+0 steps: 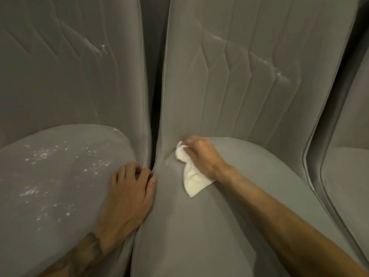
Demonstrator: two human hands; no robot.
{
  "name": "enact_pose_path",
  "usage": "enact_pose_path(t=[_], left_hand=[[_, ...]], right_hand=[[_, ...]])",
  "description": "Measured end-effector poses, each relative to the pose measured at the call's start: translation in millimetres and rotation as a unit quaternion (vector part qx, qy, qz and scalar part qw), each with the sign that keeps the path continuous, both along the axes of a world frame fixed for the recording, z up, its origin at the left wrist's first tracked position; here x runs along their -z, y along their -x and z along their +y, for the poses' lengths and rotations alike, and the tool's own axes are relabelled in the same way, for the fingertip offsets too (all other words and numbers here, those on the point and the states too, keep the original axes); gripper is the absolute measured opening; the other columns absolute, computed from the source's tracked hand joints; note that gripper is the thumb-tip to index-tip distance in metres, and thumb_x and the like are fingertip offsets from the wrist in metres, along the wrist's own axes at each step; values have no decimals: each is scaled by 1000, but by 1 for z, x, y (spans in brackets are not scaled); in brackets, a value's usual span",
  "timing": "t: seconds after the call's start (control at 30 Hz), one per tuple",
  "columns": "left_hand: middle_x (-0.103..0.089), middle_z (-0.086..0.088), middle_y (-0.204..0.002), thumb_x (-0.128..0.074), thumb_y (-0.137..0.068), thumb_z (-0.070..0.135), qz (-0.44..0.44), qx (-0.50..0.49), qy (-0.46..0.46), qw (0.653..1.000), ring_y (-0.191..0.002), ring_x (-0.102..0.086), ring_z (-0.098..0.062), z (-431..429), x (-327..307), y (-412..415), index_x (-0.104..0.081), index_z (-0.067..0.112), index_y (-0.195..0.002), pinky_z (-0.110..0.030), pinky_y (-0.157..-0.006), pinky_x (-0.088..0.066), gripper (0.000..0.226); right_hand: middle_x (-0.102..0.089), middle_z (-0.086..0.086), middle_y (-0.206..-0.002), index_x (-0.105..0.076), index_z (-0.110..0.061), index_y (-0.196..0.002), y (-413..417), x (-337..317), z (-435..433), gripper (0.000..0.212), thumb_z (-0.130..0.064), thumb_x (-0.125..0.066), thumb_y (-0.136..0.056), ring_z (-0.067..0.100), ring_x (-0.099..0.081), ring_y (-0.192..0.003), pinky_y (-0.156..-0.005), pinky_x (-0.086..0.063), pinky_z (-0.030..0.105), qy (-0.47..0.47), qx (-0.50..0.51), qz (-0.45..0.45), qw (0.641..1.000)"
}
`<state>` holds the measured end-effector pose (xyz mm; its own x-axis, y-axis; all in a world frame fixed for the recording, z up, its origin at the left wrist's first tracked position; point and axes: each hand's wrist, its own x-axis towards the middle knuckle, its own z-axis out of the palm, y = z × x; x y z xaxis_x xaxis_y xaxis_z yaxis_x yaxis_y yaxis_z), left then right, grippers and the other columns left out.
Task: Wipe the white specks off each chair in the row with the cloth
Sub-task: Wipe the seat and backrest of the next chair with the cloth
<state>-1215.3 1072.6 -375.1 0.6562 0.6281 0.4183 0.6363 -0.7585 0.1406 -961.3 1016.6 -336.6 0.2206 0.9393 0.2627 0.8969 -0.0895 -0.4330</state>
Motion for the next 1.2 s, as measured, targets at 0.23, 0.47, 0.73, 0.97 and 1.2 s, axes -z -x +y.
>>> enact_pose_path(t=[0.23,0.47,0.73,0.97,1.2], left_hand=[[-48,-4,-106,-35,-101,36,-1,-4,-1,1000,-94,-46,-24,1,-3,-1,-59,21,-102,-44,-83,-43,28],[-48,-4,-103,-35,-98,32,-5,1,-6,1000,-92,-46,-22,-1,-2,0,-61,20,-102,-41,-81,-42,28],[-49,-4,-103,-34,-99,30,-8,6,3,1000,-91,-48,-25,-1,-3,2,-59,21,-100,-44,-80,-44,26],[-50,-3,-100,-35,-99,31,-35,22,23,999,-90,-49,-22,3,-4,3,-61,21,-97,-38,-77,-42,27],[-47,1,-103,-31,-100,31,-24,99,81,991,-91,-45,-19,19,-15,14,-63,19,-105,-39,-79,-46,35]], right_hand=[[-66,7,-98,-69,-11,-93,54,15,10,17,-11,-51,-92,27,-57,-96,-83,-44,35,-32,114,13,993],[-61,7,-91,-66,-11,-82,43,-1,0,15,-6,-53,-88,29,-58,-89,-76,-45,37,-14,79,11,997],[-62,1,-100,-65,-14,-98,95,2,-39,15,-15,-50,-99,16,-53,-95,-88,-42,26,-40,-49,22,998],[-62,2,-103,-66,-13,-106,109,0,-32,17,-13,-51,-99,15,-53,-97,-90,-42,25,-64,7,50,997],[-59,1,-98,-68,-14,-104,98,-12,-6,17,-12,-51,-99,16,-54,-93,-86,-46,35,-79,31,58,995]])
